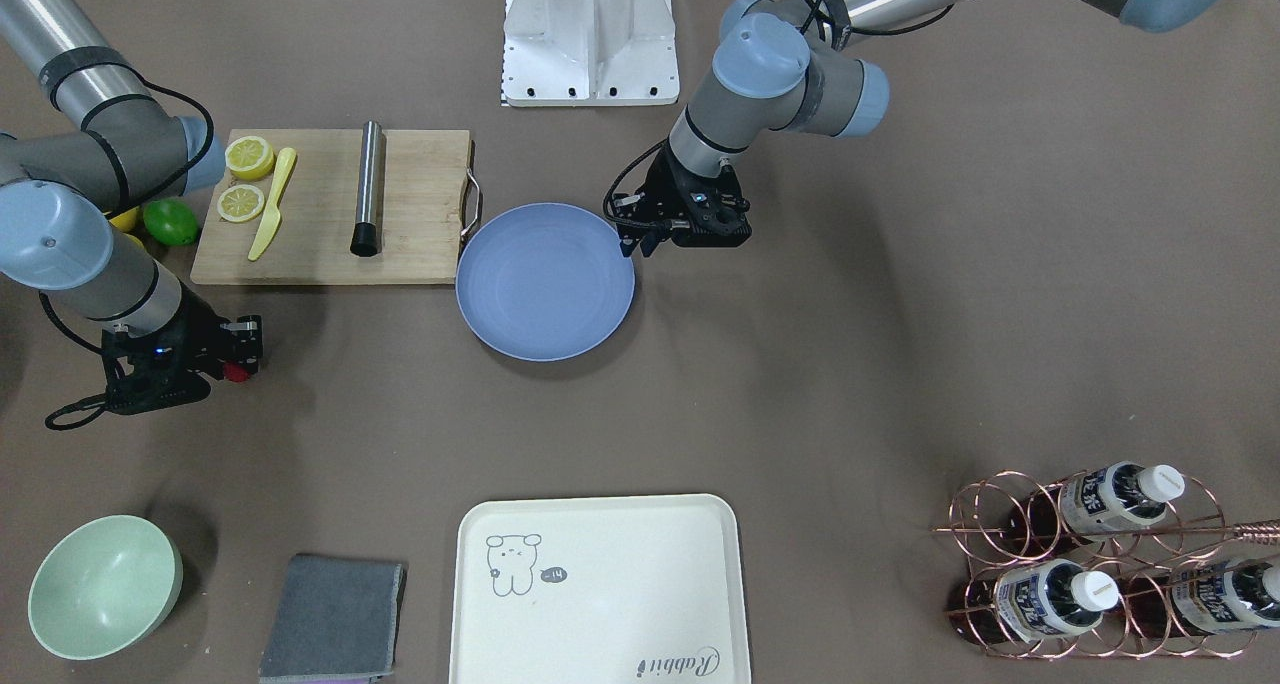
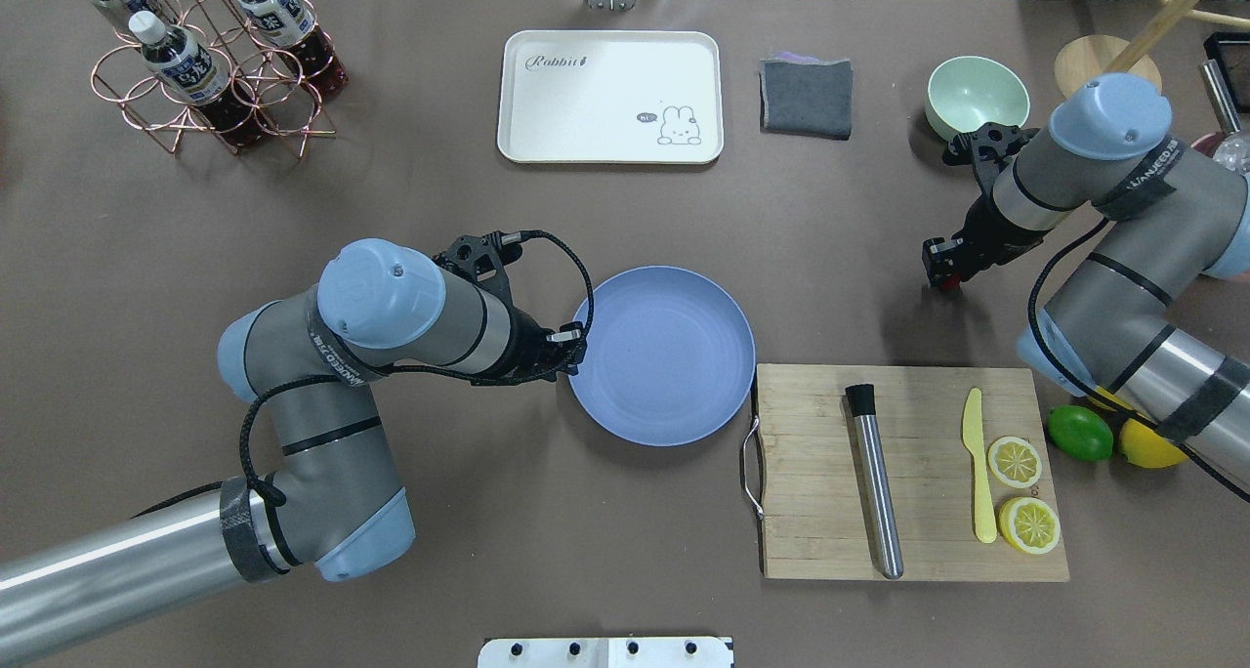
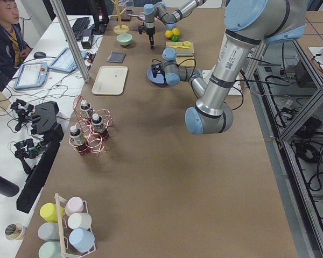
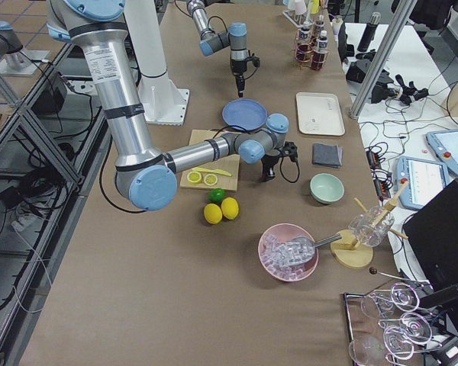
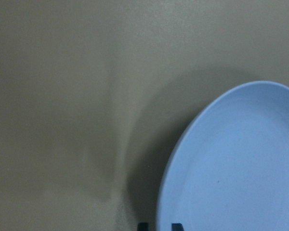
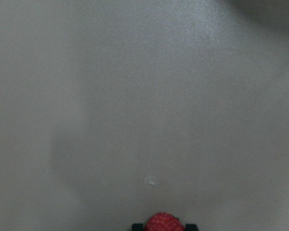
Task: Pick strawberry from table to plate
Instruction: 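Close the right gripper on the red strawberry and lift it, then carry the strawberry with the right gripper over the blue plate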
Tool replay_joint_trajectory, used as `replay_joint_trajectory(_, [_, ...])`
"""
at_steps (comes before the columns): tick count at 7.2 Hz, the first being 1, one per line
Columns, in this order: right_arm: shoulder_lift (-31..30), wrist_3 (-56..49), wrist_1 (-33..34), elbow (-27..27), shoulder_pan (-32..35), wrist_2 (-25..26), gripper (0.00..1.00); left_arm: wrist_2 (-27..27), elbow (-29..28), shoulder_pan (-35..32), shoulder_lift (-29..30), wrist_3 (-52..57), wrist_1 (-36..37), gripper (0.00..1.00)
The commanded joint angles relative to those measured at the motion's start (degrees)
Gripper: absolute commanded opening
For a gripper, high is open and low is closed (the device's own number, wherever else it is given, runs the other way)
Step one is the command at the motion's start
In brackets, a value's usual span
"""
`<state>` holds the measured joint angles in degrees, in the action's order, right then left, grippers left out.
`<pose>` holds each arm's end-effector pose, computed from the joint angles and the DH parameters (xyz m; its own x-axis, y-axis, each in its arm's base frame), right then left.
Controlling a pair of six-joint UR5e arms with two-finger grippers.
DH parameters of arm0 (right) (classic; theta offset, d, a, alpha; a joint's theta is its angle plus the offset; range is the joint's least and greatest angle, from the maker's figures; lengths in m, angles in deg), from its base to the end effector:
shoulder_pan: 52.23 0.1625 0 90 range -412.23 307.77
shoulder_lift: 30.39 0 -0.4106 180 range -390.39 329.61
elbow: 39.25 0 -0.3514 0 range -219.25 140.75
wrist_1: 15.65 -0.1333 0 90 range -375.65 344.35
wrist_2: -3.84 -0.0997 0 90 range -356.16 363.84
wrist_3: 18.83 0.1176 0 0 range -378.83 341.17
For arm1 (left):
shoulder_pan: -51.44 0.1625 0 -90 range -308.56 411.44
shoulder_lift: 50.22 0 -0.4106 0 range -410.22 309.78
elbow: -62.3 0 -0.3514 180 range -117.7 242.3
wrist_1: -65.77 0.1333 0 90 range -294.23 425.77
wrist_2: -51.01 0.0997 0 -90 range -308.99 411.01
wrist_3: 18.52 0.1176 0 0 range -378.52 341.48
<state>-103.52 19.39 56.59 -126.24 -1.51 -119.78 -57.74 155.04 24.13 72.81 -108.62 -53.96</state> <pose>-0.3249 -0.5049 0.5024 0.6956 -0.1829 0.6948 0.1385 0.9830 0.1202 0.5352 -0.3838 0.2568 0.3682 -0.1920 -0.9097 0.1752 0.9752 -0.1349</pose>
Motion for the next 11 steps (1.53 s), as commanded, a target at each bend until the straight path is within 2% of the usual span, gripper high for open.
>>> replay_joint_trajectory(1, [3.06, 2.19, 0.09, -0.99, 0.34, -0.65, 0.0, -0.15, 1.56, -1.59, -1.47, 0.45, 0.11, 0.89])
replay_joint_trajectory(2, [7.35, 6.82, 0.26, -1.43, -0.7, -0.65, 0.0, -1.97, 3.92, -4.73, -4.61, 1.23, 0.11, 0.89])
replay_joint_trajectory(4, [11.24, 21.04, 0.18, -6.76, -7.62, 0.92, 0.0, -6.55, 5.08, -11.16, -9.89, 13.49, 0.02, 0.89])
replay_joint_trajectory(5, [14.48, 27.54, 0.61, -7.58, -12.88, 5.45, 0.0, -8.39, 5.09, -13.88, -12.88, 18.94, -0.15, 0.89])
replay_joint_trajectory(7, [17.14, 30.07, 0.79, -6.27, -21.68, 14.16, 0.0, -12.87, 5.17, -19.33, -15.27, 23.03, -0.15, 0.9])
replay_joint_trajectory(8, [17.85, 30.16, 0.71, -5.31, -23.81, 17.07, 0.0, -12.89, 5.17, -19.62, -15.28, 23.04, -0.15, 0.9])
replay_joint_trajectory(9, [17.94, 30.16, 0.53, -4.34, -23.91, 17.27, 0.0, -12.89, 5.52, -19.62, -15.45, 23.04, -0.15, 0.9])
replay_joint_trajectory(10, [17.85, 30.07, 0.62, -4.07, -24.0, 17.54, 0.56, -12.8, 6.05, -19.62, -15.89, 22.95, -0.15, 0.9])
replay_joint_trajectory(11, [17.85, 30.24, 0.18, -3.63, -24.53, 19.8, 1.0, -12.89, 6.49, -19.62, -16.33, 23.04, -0.15, 0.9])
